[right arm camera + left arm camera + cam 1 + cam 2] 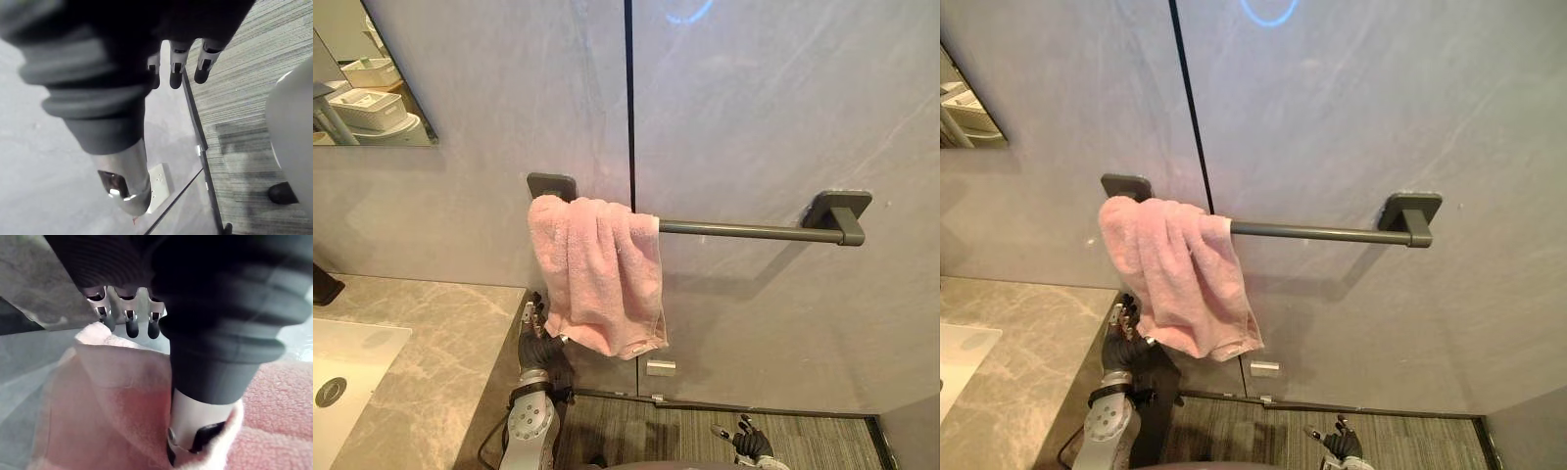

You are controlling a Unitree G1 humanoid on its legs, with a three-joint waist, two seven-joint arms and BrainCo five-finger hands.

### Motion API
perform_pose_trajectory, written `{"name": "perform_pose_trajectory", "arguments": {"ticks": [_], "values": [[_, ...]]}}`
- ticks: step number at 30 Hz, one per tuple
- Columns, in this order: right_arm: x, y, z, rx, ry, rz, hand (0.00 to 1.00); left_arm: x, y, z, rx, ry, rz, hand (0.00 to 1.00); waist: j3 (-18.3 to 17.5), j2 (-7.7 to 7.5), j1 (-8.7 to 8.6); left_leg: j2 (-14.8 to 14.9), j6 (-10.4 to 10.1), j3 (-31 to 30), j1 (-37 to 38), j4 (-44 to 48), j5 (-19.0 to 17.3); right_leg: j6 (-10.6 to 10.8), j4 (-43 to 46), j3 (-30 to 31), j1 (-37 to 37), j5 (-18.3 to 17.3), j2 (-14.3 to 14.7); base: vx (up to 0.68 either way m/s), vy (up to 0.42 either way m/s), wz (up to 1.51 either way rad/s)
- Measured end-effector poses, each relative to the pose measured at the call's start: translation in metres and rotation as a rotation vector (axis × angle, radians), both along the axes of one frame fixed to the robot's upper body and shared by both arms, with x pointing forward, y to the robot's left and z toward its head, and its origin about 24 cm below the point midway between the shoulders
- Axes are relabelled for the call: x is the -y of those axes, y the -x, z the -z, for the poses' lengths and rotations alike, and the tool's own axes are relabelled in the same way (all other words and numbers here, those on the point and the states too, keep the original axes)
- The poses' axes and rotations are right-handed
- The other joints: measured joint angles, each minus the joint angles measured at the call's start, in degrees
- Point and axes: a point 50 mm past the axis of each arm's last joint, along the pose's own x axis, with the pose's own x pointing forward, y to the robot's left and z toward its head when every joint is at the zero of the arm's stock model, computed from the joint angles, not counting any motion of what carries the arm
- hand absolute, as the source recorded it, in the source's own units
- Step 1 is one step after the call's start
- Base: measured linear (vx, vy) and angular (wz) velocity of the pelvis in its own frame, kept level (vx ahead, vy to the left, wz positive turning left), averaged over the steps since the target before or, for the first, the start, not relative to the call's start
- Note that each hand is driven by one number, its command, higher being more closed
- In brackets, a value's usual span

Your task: Organize washtable

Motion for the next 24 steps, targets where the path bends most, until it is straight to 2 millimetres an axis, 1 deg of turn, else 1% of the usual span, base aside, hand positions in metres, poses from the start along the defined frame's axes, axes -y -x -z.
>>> {"name": "perform_pose_trajectory", "arguments": {"ticks": [4,12,14,17,24], "values": [[0.001,0.000,0.000,0.001,0.001,-0.001,0.00,-0.001,0.000,0.000,-0.001,-0.005,0.000,0.00,-0.10,0.16,0.00,0.32,-0.01,0.84,-0.07,-0.09,-0.01,-0.32,-1.08,0.92,0.00,1.01,0.73,-0.04,-0.018,-0.13],[0.004,0.002,0.000,-0.008,0.009,-0.003,0.00,-0.002,0.000,0.001,-0.006,-0.007,-0.002,0.00,-0.70,0.89,-0.01,0.22,-0.01,0.68,-0.06,-0.27,-0.01,-0.31,-1.25,0.84,0.12,1.02,0.72,-0.01,-0.006,0.00],[0.005,0.002,0.001,-0.012,0.012,-0.005,0.00,-0.002,0.001,0.003,-0.016,-0.007,-0.002,0.00,-0.73,0.94,0.00,0.23,-0.01,0.64,-0.05,-0.28,0.00,-0.31,-1.28,0.81,0.17,1.02,0.76,0.00,0.000,0.00],[0.005,0.001,0.001,-0.016,0.011,-0.006,0.00,-0.002,0.004,0.011,-0.057,-0.004,-0.003,0.00,-0.75,0.96,-0.02,0.21,-0.01,0.53,-0.05,-0.29,0.00,-0.31,-1.38,0.71,0.26,1.02,0.78,0.00,0.000,0.00],[0.005,0.001,0.002,-0.020,0.010,-0.007,0.00,-0.014,0.007,0.013,-0.074,-0.021,-0.049,0.00,-0.72,0.88,-0.02,0.15,-0.01,0.19,-0.04,-0.30,0.00,-0.31,-1.53,0.42,0.48,1.02,0.75,0.00,0.000,0.00]]}}
